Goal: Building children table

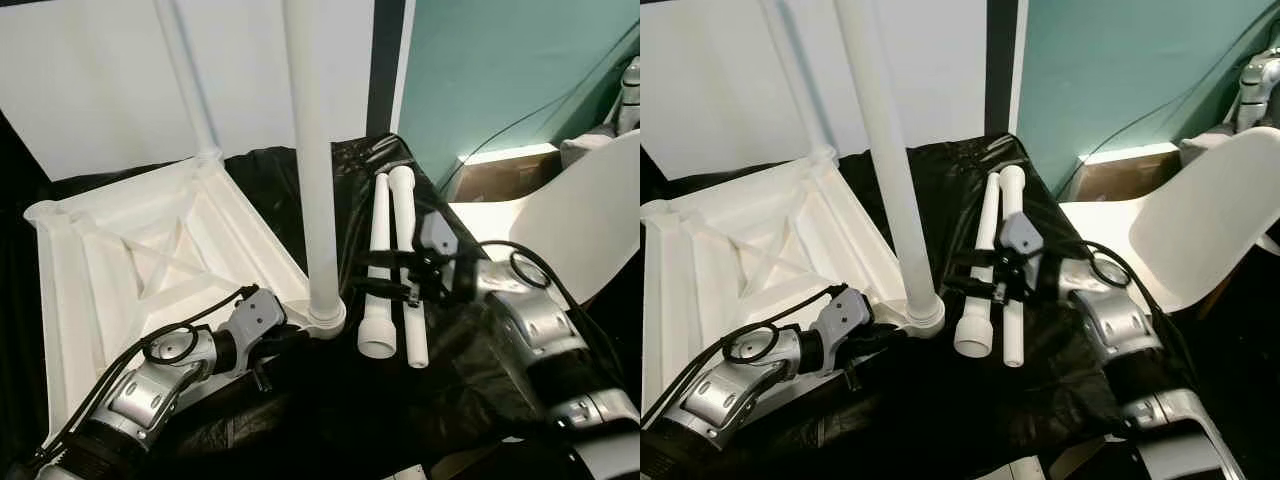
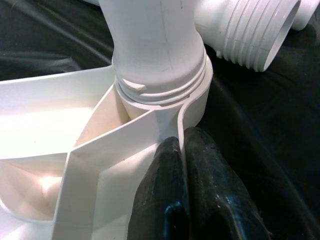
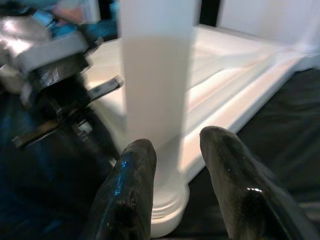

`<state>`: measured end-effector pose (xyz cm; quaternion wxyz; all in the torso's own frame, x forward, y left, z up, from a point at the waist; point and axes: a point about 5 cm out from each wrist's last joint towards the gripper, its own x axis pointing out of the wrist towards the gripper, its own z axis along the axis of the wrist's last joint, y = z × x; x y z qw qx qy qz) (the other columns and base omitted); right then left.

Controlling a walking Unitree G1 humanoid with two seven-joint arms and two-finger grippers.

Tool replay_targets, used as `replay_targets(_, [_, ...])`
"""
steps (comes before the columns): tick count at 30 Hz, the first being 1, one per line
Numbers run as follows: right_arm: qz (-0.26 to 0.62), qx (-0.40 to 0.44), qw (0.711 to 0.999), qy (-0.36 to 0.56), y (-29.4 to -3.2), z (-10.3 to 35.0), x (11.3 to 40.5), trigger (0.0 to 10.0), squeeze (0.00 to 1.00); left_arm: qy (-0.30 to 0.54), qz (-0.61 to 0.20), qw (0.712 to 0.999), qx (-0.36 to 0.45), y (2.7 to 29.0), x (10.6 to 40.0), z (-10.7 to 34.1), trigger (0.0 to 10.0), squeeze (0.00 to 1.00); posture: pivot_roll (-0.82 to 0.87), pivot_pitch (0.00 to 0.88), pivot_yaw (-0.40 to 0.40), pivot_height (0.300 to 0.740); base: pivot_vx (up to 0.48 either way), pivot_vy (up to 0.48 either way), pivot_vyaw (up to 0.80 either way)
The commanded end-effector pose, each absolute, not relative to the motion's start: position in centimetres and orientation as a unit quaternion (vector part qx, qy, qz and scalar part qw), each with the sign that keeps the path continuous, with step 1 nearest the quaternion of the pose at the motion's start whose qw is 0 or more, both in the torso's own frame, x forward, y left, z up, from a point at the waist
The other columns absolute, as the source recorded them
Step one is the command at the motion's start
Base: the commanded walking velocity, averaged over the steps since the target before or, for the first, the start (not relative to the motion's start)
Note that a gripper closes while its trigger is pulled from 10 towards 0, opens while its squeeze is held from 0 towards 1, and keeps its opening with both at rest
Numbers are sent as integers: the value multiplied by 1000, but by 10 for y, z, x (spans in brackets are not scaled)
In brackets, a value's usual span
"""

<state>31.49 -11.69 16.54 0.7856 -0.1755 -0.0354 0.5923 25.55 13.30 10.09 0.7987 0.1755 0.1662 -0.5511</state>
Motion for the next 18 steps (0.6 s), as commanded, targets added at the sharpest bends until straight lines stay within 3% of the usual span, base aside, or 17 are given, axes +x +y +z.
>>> replay_targets(1, [601, -180, 778, -16, -114, 158, 319, 10000, 0, 227, -620, 735, 155, 128, 236, 78, 10000, 0, 23, 0, 2, 740, 0, 0, 0])
replay_targets(6, [633, -174, 754, 7, -103, 157, 327, 10000, 0, 227, -614, 741, 153, 130, 235, 78, 10000, 0, 48, 0, -9, 740, 0, 0, 0])
replay_targets(11, [633, -175, 754, 4, -99, 159, 334, 10000, 0, 228, -609, 744, 152, 132, 233, 78, 10000, 0, 56, 0, -13, 740, 0, 0, 0])
replay_targets(12, [634, -170, 755, 5, -99, 158, 335, 10000, 1000, 228, -609, 744, 152, 132, 233, 77, 10000, 0, 57, 0, -12, 740, 0, 0, 0])
replay_targets(18, [656, -173, 734, 6, -100, 158, 334, 10000, 1000, 228, -608, 745, 152, 132, 233, 77, 10000, 0, 58, 0, -12, 740, 0, 0, 0])
